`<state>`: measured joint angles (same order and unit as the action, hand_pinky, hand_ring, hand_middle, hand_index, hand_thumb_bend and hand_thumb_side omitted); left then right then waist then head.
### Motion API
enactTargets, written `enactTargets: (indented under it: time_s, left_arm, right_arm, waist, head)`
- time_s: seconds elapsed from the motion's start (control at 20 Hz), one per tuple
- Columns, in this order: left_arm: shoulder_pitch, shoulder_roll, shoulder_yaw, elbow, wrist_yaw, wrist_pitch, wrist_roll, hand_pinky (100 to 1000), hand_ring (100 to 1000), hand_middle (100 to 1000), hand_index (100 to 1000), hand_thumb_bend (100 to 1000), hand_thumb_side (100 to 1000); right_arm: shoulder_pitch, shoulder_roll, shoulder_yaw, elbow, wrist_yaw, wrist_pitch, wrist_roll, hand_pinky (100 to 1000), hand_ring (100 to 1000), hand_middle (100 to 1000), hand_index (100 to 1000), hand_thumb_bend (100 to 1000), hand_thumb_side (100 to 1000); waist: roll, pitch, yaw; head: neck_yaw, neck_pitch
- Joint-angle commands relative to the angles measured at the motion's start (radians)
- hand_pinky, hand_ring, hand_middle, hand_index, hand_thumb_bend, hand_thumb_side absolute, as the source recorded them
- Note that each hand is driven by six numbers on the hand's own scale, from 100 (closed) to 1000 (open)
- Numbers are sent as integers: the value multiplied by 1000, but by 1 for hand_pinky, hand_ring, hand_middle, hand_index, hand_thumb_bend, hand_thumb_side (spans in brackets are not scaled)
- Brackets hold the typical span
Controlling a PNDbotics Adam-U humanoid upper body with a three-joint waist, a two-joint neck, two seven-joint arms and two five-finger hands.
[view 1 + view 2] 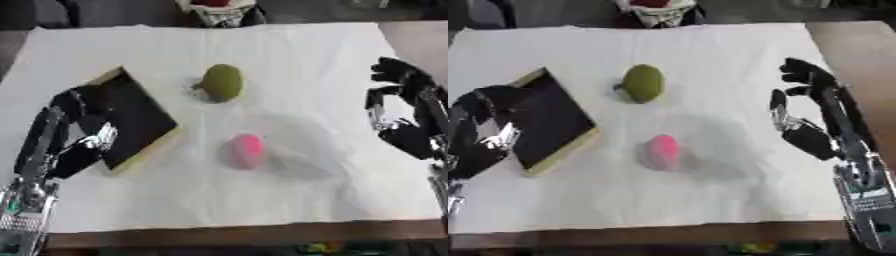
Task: Pick up objects on the table and place them in the box.
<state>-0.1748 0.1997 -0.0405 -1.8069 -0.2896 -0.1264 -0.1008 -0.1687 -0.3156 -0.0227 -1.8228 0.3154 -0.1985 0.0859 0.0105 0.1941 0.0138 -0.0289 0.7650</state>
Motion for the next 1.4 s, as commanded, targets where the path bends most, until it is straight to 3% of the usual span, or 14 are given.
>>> enactTargets:
  time_s: [0.05,0.4,0.75,1.4]
  left_arm:
    - [-4,13,7,-19,5,0,-1,665,592,611,777,271,429]
    - [-4,17,3,-18,6,-1,-5,665,592,611,777,274,432]
    - [-2,19,-1,-17,7,-2,-9,665,592,612,777,275,432]
    - [1,19,-7,-12,6,-2,-15,666,592,611,777,268,439]
  right_arm:
    - [-25,-54,15,-5,-8,-7,15,723,817,802,907,100,412]
    - [-99,-162,89,27,-25,-29,71,732,818,804,913,100,404]
    - [-194,-229,177,69,-44,-55,144,740,819,806,917,100,410]
    - [-377,-270,365,182,-56,-107,331,755,821,811,923,100,487]
  waist:
    - [-1,-15,3]
    - [-5,-19,12]
    - [-6,-22,21]
    - [-12,-22,32]
  head:
    - [-5,5]
    - [-11,5]
    - [-18,5]
    - [-27,5]
